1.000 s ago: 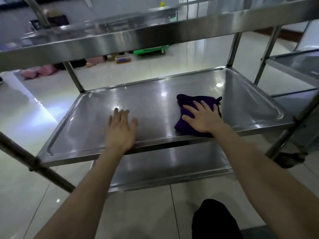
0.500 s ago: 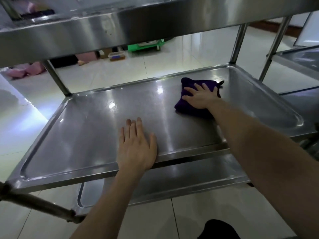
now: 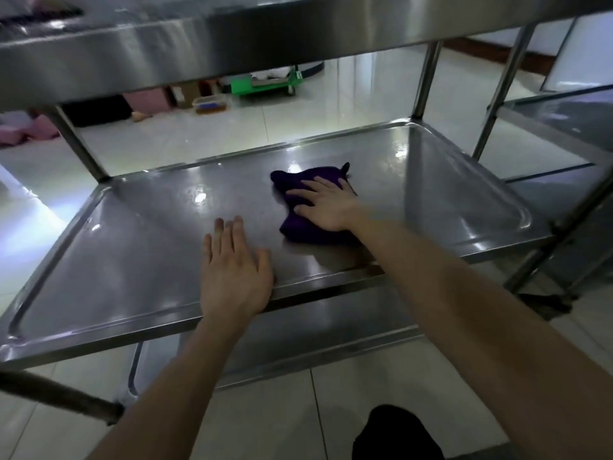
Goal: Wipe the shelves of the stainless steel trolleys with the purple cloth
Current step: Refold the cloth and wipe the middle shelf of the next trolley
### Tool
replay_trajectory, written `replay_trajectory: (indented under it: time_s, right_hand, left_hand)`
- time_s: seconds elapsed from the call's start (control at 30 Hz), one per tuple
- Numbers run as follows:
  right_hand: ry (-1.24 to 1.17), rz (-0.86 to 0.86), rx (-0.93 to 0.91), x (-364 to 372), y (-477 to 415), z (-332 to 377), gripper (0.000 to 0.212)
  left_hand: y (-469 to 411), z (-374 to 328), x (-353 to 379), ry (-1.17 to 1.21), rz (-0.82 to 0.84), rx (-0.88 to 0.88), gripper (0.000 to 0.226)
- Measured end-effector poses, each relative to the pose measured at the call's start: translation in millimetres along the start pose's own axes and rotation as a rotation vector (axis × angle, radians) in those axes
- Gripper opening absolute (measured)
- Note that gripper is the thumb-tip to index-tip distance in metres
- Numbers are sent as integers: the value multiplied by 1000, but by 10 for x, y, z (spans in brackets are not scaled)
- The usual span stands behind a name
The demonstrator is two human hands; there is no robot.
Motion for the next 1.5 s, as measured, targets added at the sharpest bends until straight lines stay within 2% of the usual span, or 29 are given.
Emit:
replay_trajectory:
  time_s: [0.17, 0.27, 0.37, 0.53, 0.67, 0.77, 0.83, 0.97, 1.2, 1.3, 1.4, 1.5]
  right_hand:
    - [-61, -101, 350, -212, 864, -1639, 61]
    - [-69, -90, 521, -293, 1106, -2148, 62]
    - [-68, -92, 543, -359, 841, -2012, 64]
    - [-59, -70, 441, -504, -100, -1304, 63]
    - [-8, -53, 208, -413, -833, -297, 61]
    - [27, -23, -24, -192, -1031, 414, 61]
    - [43, -6, -116, -85, -1038, 634, 60]
    - [-25, -22, -70, -148, -889, 346, 59]
    - [-59, -83, 280, -320, 180, -1409, 60]
    - [-73, -103, 406, -279, 742, -1818, 60]
    - [-58, -101, 438, -176, 1006, -1511, 63]
    - [-6, -123, 277, 20, 1050, -637, 63]
  left_hand:
    - [47, -40, -20, -22, -2, -11, 72]
    - [70, -66, -6, -12, 1, 13, 71]
    - [65, -54, 15, -3, -8, 43, 72]
    - [-3, 5, 69, 37, -20, 49, 75]
    - [-87, 73, 134, 55, -49, 45, 81]
    - [-159, 134, 179, 58, -51, 35, 82]
    - [-193, 155, 202, 49, -48, 27, 84]
    - [-227, 212, 195, 28, -41, 15, 81]
    - [-192, 172, 114, 27, -85, 19, 82]
    - [-182, 134, 97, 27, -87, 30, 81]
    - [-196, 123, 106, 13, -33, 48, 84]
    - [-214, 143, 116, 21, 0, 70, 84]
Point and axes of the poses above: each hand's wrist, its own y-axis away from the middle knuckle, its own x-axis out of the palm, z = x × y, the point moved 2 cm from there along -y, towards the middle knuckle, and after that the axes turned 3 degrees about z, right-handed, at the moved point
